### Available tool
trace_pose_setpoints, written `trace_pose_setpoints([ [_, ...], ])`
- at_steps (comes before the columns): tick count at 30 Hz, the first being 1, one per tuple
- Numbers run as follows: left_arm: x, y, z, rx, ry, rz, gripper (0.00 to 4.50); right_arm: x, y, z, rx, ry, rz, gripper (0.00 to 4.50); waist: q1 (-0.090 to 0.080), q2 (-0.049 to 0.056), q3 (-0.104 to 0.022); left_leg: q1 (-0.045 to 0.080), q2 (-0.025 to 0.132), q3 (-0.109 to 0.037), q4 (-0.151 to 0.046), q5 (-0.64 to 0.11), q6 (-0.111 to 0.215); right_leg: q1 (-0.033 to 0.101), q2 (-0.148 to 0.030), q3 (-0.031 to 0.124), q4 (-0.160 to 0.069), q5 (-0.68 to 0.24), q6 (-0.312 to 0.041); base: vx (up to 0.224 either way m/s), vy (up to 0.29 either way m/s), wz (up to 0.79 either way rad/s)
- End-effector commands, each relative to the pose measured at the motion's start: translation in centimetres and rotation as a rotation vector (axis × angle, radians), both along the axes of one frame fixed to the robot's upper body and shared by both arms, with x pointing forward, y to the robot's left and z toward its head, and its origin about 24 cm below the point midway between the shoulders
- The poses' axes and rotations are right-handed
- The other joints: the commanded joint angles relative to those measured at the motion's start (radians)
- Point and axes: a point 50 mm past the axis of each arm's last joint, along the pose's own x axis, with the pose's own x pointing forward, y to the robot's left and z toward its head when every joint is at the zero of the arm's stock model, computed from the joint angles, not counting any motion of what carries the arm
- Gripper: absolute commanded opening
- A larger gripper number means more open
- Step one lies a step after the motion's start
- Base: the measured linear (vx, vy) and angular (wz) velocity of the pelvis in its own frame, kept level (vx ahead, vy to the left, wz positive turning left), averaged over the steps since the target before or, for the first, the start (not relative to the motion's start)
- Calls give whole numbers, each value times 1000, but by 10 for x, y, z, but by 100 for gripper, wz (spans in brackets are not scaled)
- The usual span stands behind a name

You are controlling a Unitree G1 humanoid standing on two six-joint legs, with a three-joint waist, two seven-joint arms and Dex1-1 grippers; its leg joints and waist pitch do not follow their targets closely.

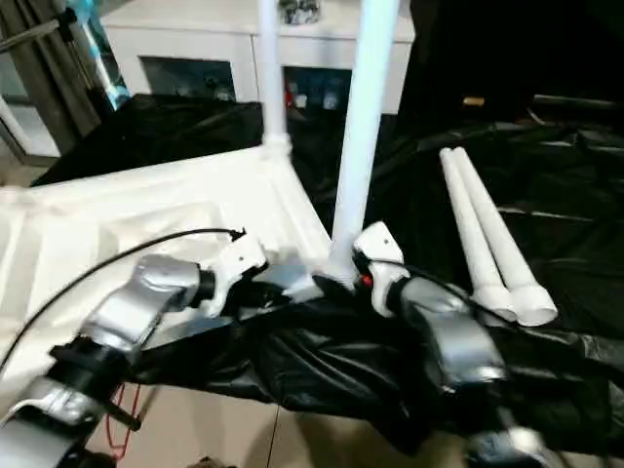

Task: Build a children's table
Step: Rotate leg to tighten

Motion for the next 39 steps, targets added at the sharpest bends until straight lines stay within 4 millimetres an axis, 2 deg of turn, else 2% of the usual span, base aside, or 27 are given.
trace_pose_setpoints([
  [1, -7, -22, 13, -64, -32, -153, 0, -15, 20, -2, 24, 42, 208, 390, 0, -12, -61, 16, 33, -4, -67, -165, 101, 56, -43, 36, -55, -25, -263, 0, 0, 0],
  [3, -8, -20, 13, -57, -27, -172, 0, -19, 17, -2, 27, 66, 251, 390, 4, -12, -56, 18, 35, -2, -69, -194, 96, 53, -45, 37, -61, -85, -260, 0, 0, 0],
  [4, -8, -20, 13, -56, -26, -176, 0, -19, 16, -1, 28, 69, 256, 365, 7, -12, -56, 18, 35, -3, -70, -200, 93, 53, -47, 37, -63, -101, -257, 0, 0, 0],
  [6, -10, -17, 12, -43, -21, -210, 0, -23, 14, 1, 41, 87, 296, 358, 11, -13, -55, 20, 36, -3, -73, -225, 76, 51, -47, 38, -66, -153, -247, 0, 0, 0],
  [14, -14, -15, 11, -41, 0, -248, 0, -27, 17, 1, 66, 111, 320, 289, 15, -9, -58, 21, 36, -4, -72, -212, 63, 50, -45, 38, -61, -113, -255, 0, 0, 0],
  [17, -12, -17, 11, -59, 0, -211, 0, -27, 19, -4, 64, 117, 272, 280, 15, -10, -58, 20, 35, -4, -71, -202, 66, 51, -45, 37, -60, -99, -257, 0, 0, 0],
  [20, -4, -21, 11, -61, -13, -120, 0, -17, 21, -12, 45, 114, 121, 276, 11, -8, -56, 20, 33, -4, -73, -218, 54, 50, -45, 37, -62, -130, -252, 0, 0, 0],
  [21, -4, -21, 11, -61, -13, -120, 0, -17, 21, -12, 45, 114, 121, 276, 8, -9, -54, 19, 32, -4, -74, -226, 49, 49, -44, 37, -64, -146, -248, 0, 0, 0],
  [22, 5, -26, 10, -55, -27, -19, 0, -4, 22, -21, 16, 105, -74, 275, 6, -9, -52, 23, 32, -4, -78, -264, 30, 46, -46, 38, -71, -218, -231, 0, 0, 0],
  [23, 6, -27, 10, -53, -29, -1, 0, -1, 22, -23, 13, 107, -107, 275, 1, -8, -47, 23, 29, -3, -79, -283, 20, 41, -45, 38, -75, -253, -226, 0, 0, 0],
  [24, 10, -30, 10, -49, -33, 39, 0, 3, 22, -26, 4, 113, -182, 275, -2, -9, -47, 26, 26, -8, -82, -316, -1, 44, -47, 35, -81, -329, -202, 0, 0, 0],
  [25, 14, -33, 10, -47, -39, 85, 0, 7, 23, -31, -7, 125, -263, 275, -10, -12, -46, 28, 24, -9, -83, -328, -15, 40, -47, 36, -85, -367, -185, 0, 0, 0],
  [28, 21, -43, 13, -59, -47, 174, 0, 12, 27, -38, -24, 140, -394, 274, -16, -13, -47, 27, 24, -10, -82, -336, -13, 40, -46, 37, -91, -383, -165, 0, 0, 0],
  [29, 24, -53, 16, -78, -55, 228, 0, 16, 32, -42, -28, 156, -497, 274, -19, -13, -43, 29, 23, -8, -83, -345, -12, 34, -45, 38, -95, -396, -164, 0, 0, 0],
  [30, 24, -53, 16, -78, -55, 228, 0, 16, 32, -42, -28, 156, -497, 274, -18, -14, -44, 32, 20, -11, -83, -362, -14, 35, -46, 34, -100, -444, -150, 0, 0, 0],
  [32, 23, -62, 18, -92, -57, 228, 0, 18, 39, -43, -23, 147, -513, 274, -16, -13, -44, 31, 22, -12, -85, -361, -10, 34, -47, 36, -104, -454, -134, 0, 0, 0],
  [33, 20, -66, 18, -100, -56, 207, 0, 18, 42, -42, -11, 140, -509, 330, -16, -12, -44, 28, 22, -13, -87, -360, -6, 35, -45, 35, -104, -443, -128, 0, 0, 0],
  [36, 14, -67, 15, -101, -62, 136, 0, 20, 42, -38, 0, 121, -494, 351, -16, -10, -46, 26, 24, -13, -89, -355, -5, 36, -44, 36, -100, -398, -133, 0, 0, 0],
  [37, 13, -65, 14, -97, -63, 123, 0, 21, 42, -35, 0, 100, -477, 371, -15, -6, -47, 23, 25, -15, -90, -351, -5, 39, -45, 36, -97, -379, -137, 0, 0, 0],
  [39, 13, -63, 13, -93, -63, 118, 0, 21, 42, -34, -1, 85, -466, 387, -17, -8, -49, 23, 25, -14, -90, -338, -4, 41, -44, 36, -93, -334, -150, 0, 0, 0],
])
